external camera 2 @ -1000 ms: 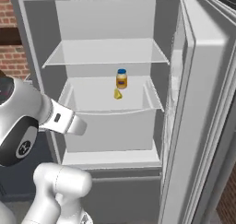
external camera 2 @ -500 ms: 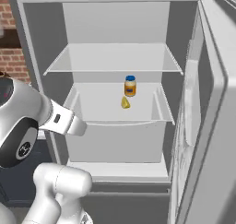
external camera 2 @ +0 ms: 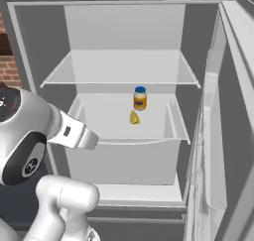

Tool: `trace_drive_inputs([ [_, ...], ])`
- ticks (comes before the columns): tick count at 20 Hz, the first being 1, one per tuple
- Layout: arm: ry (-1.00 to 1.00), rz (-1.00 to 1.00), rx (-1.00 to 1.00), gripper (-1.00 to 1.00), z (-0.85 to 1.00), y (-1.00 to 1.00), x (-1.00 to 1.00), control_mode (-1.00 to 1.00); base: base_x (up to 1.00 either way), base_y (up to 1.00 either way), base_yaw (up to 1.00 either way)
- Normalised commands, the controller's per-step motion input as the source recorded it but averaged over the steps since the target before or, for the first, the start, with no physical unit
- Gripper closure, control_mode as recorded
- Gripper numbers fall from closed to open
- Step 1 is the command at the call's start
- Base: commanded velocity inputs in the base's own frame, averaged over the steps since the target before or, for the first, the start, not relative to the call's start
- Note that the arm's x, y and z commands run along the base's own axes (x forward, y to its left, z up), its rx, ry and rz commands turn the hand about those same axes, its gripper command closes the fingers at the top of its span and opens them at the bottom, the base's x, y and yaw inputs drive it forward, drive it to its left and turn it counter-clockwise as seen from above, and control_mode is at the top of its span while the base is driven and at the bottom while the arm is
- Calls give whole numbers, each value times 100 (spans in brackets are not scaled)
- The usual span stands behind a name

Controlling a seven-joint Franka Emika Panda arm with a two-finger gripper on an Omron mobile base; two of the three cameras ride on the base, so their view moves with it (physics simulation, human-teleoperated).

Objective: Grab a lemon wedge from the fridge and one ice cube from the ice bowl, and put them in the glass of lemonade.

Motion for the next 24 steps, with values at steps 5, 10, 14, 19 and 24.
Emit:
trace_drive_inputs([
  [5,-1,16,0,-100,0,-29,10,-100,0,0,0],
  [10,6,31,0,-100,0,-45,92,-100,0,0,0],
  [14,4,21,0,-100,0,-31,100,-100,0,0,0],
  [19,7,11,-7,-100,-26,-17,99,-100,0,0,0],
  [24,20,6,-17,-100,-93,0,100,-100,0,0,0],
])
